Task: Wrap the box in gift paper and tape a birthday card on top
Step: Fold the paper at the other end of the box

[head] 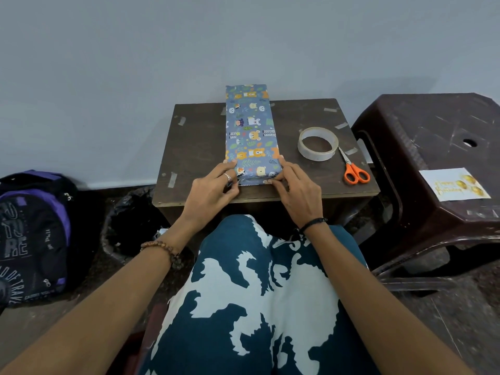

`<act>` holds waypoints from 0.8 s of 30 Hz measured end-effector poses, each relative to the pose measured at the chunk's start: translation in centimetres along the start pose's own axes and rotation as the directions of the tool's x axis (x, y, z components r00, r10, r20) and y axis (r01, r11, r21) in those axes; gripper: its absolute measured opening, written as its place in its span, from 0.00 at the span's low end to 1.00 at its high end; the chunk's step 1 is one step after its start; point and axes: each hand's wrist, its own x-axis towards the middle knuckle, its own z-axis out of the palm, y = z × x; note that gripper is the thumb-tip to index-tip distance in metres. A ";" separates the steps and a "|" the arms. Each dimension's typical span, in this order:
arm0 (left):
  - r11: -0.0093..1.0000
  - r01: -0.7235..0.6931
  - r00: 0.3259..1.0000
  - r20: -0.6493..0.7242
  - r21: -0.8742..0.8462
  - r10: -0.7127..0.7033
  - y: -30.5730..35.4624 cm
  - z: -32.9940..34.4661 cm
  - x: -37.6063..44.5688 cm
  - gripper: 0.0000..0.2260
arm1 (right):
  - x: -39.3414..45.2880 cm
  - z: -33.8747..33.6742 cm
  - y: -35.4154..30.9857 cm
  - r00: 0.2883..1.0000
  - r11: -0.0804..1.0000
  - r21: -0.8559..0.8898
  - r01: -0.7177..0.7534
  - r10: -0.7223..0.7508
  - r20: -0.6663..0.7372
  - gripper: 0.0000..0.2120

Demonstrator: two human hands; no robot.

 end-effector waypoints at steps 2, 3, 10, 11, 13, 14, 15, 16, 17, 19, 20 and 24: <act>1.000 0.013 1.000 0.009 0.010 -0.013 0.2 -0.1 0.0 0.04 | -0.1 0.1 0.1 1.000 1.000 0.007 0.011 -0.011 -0.007 0.06; 1.000 0.024 1.000 0.016 0.010 -0.024 0.4 -0.1 0.0 0.03 | -0.1 0.0 0.1 1.000 1.000 0.020 0.016 -0.016 -0.011 0.06; 0.994 0.032 0.998 0.042 0.104 -0.037 1.2 -0.4 0.0 0.09 | 0.2 -0.6 -0.6 0.995 0.999 0.005 -0.049 0.050 -0.089 0.16; 0.981 -0.004 0.997 0.070 0.194 -0.009 1.1 -0.3 0.1 0.12 | 0.2 -0.5 -0.6 0.994 0.998 0.015 -0.059 0.060 -0.087 0.16; 0.938 -0.060 0.988 0.154 0.342 0.007 1.1 -0.2 0.5 0.18 | 0.2 -0.5 -0.7 0.993 0.997 0.026 -0.078 0.080 -0.086 0.17; 0.916 -0.093 0.981 0.193 0.391 0.017 1.1 -0.1 0.8 0.21 | 0.2 -0.6 -0.8 0.993 0.996 0.032 -0.083 0.086 -0.086 0.16; 0.895 -0.134 0.973 0.230 0.425 0.037 1.2 0.0 1.2 0.25 | 0.2 -0.6 -0.9 0.992 0.996 0.032 -0.087 0.089 -0.089 0.15; 0.878 -0.176 0.964 0.258 0.446 0.062 1.3 0.3 1.7 0.28 | 0.3 -0.7 -1.0 0.992 0.996 0.029 -0.089 0.092 -0.087 0.14; 0.868 -0.211 0.957 0.276 0.450 0.090 1.4 0.7 2.4 0.29 | 0.3 -0.7 -0.9 0.992 0.995 0.027 -0.096 0.098 -0.082 0.14; 0.867 -0.254 0.940 0.320 0.428 0.118 1.5 1.4 3.9 0.28 | 0.3 -0.7 -0.8 0.990 0.992 0.036 -0.124 0.126 -0.056 0.16; 0.871 -0.266 0.927 0.357 0.412 0.114 1.4 1.6 4.5 0.28 | 0.2 -0.8 -0.7 0.989 0.989 0.043 -0.142 0.144 -0.039 0.17; 0.880 -0.284 0.898 0.427 0.380 0.106 0.3 2.6 5.4 0.29 | 0.6 -1.3 -0.7 0.961 0.957 0.110 -0.270 0.261 0.088 0.14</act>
